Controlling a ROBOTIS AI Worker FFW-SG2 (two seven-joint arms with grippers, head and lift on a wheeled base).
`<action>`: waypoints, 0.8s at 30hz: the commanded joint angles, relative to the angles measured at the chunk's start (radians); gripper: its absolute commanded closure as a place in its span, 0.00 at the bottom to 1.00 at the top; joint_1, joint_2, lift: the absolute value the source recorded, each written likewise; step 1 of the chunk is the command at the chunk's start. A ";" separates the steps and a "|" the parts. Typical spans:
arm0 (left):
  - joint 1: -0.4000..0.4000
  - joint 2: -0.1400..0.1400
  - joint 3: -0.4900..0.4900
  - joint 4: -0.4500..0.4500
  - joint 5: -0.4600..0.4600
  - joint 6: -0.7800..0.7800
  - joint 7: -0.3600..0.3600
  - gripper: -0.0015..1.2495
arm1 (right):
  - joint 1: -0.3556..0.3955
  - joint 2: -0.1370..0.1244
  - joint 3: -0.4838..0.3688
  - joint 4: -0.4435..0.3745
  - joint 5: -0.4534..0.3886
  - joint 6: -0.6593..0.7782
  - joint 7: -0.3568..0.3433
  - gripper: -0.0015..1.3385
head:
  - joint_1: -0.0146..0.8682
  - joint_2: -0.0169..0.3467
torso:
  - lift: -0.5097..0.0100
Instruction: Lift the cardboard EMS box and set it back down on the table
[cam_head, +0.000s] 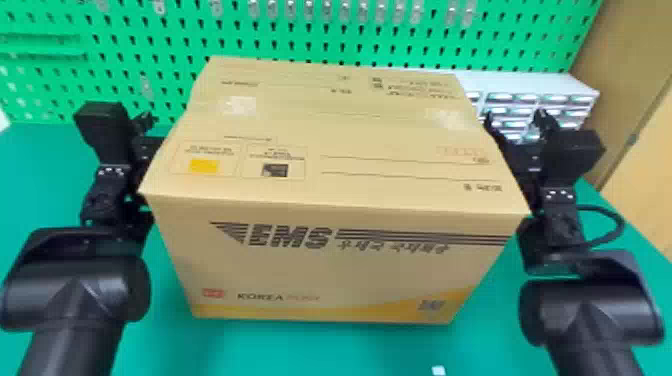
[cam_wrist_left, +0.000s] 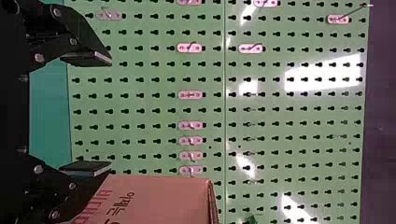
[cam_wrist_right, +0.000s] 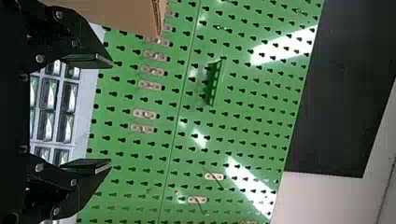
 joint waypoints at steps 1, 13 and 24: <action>0.002 0.000 -0.001 -0.001 -0.001 0.000 -0.033 0.37 | 0.001 0.000 -0.006 -0.001 0.000 0.000 0.000 0.38 | 0.78 0.01 | 0.80; 0.015 0.000 0.003 -0.001 -0.002 0.002 -0.033 0.37 | -0.001 0.000 -0.003 -0.002 0.000 0.000 0.001 0.38 | 0.78 0.01 | 0.80; 0.018 0.000 0.006 -0.002 -0.002 0.002 -0.033 0.37 | 0.001 0.000 -0.003 -0.007 0.000 0.000 0.000 0.38 | 0.78 0.01 | 0.80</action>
